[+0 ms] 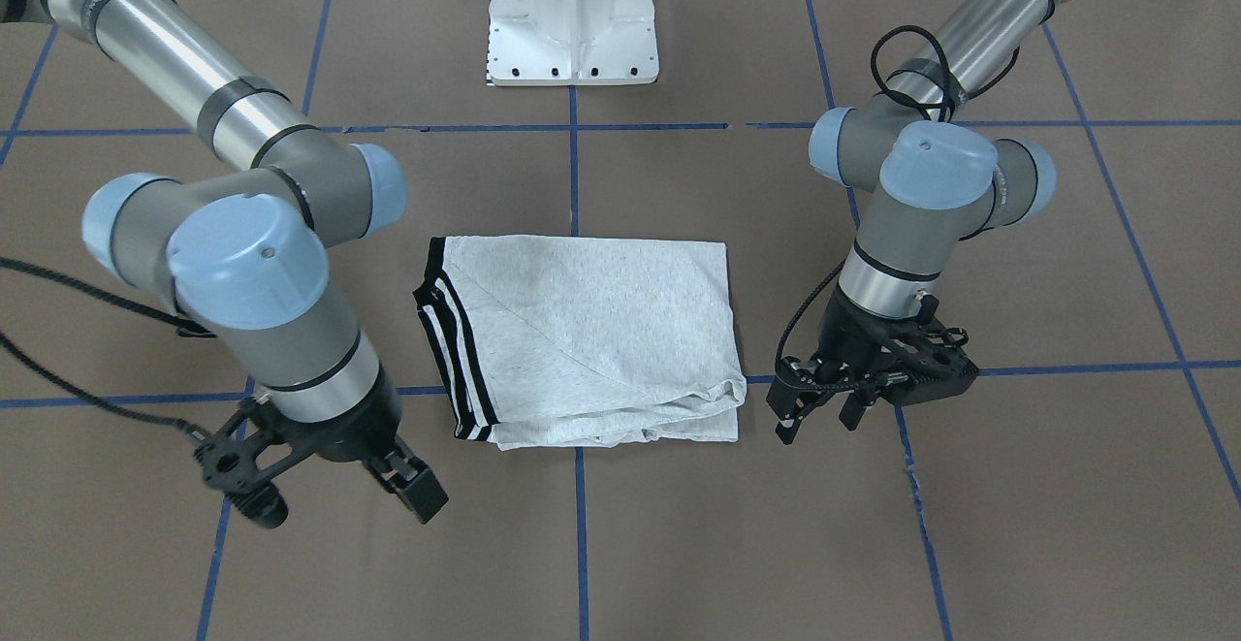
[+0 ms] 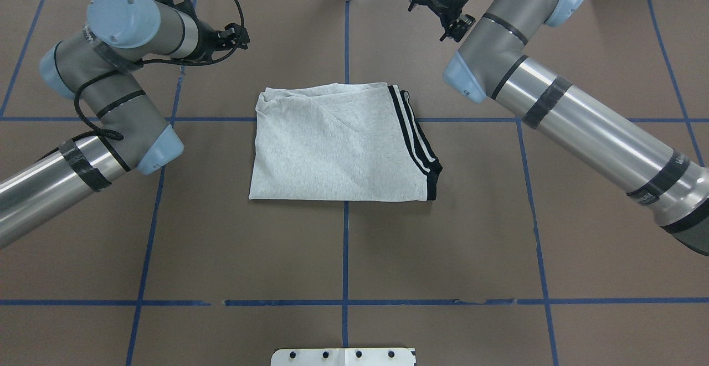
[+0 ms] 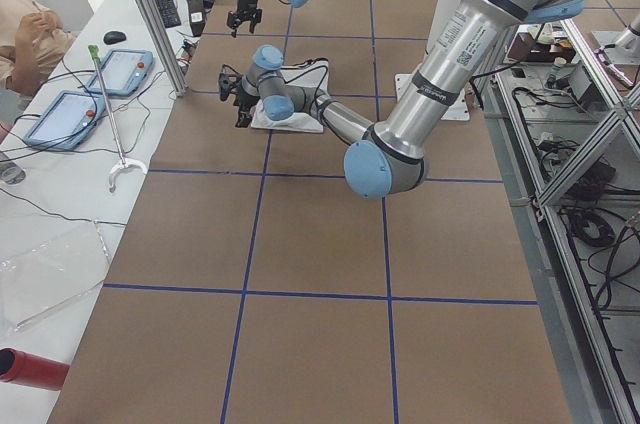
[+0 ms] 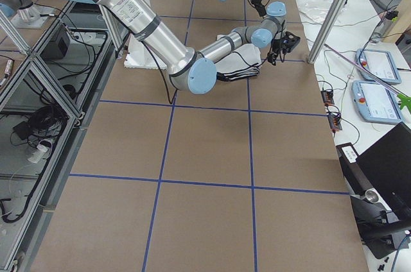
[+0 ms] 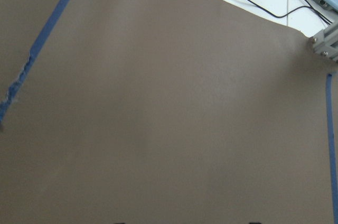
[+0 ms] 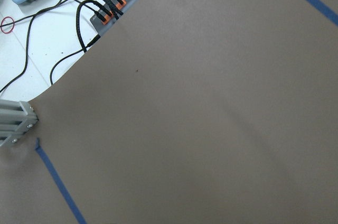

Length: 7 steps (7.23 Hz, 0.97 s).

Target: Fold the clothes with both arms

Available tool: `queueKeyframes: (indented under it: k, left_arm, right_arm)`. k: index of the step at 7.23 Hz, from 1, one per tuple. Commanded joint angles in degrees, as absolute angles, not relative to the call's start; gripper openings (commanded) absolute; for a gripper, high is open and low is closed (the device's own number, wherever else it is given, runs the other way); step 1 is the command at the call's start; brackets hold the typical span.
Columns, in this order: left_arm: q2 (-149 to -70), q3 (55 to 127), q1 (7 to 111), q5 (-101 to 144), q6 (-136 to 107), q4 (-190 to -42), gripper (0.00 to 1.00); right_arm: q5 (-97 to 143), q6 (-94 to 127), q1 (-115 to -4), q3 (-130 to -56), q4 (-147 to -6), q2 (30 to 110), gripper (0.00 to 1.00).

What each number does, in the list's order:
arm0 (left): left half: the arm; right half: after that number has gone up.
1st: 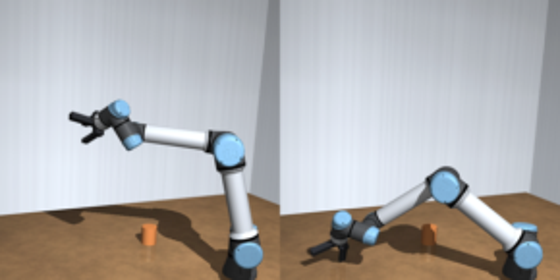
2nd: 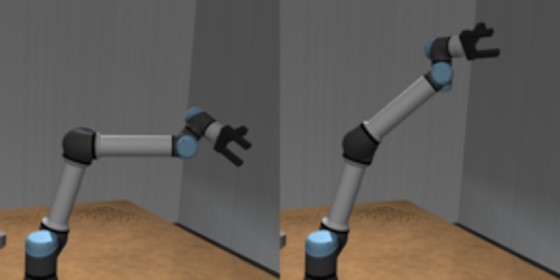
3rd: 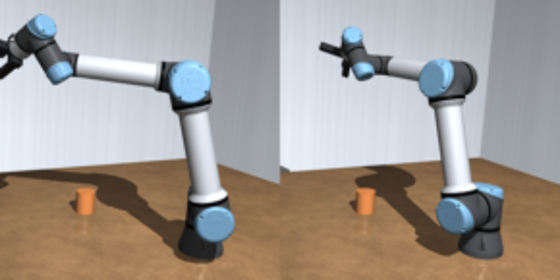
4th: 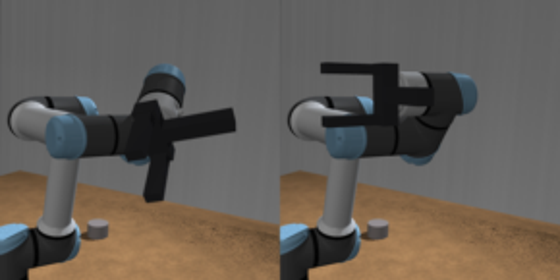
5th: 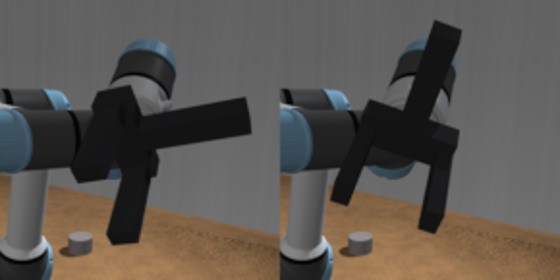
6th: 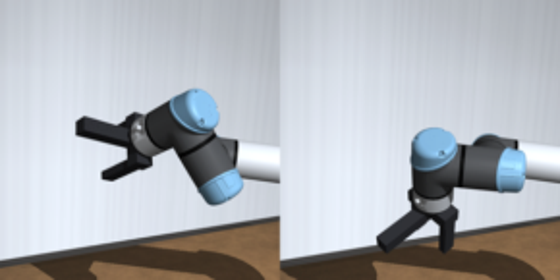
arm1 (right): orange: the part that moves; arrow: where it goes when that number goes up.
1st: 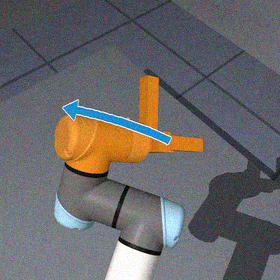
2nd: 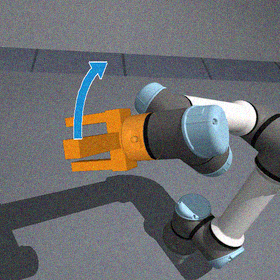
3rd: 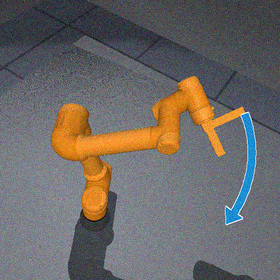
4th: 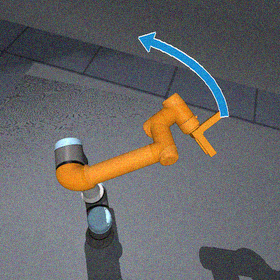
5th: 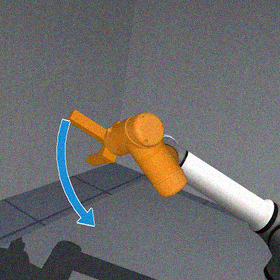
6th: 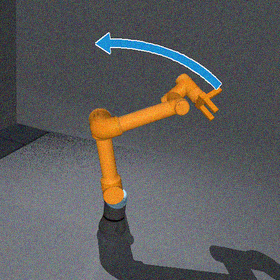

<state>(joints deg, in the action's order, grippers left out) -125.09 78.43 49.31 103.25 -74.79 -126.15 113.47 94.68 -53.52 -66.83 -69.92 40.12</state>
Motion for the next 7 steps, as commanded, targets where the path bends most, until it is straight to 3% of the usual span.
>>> queueKeyframes:
  k: [1,2,4,7]
  left_arm:
    - [-122.80,78.83,54.64,114.55,-59.51,-126.30,0.91]
    - [-121.04,81.36,56.58,115.74,-52.19,-126.12,0.99]
    - [-111.59,92.15,63.78,120.98,-44.10,-125.25,0.99]
    - [-105.85,95.78,72.29,125.40,-21.20,-114.86,0.99]
  right_arm:
    - [117.30,81.98,-58.42,-69.41,-70.31,45.84,1.00]
    - [121.34,73.13,-62.80,-72.83,-70.49,51.10,1.00]
    - [126.64,58.09,-69.58,-78.11,-72.50,60.51,1.00]
    - [129.29,27.79,-79.76,-78.67,-81.69,67.50,1.00]
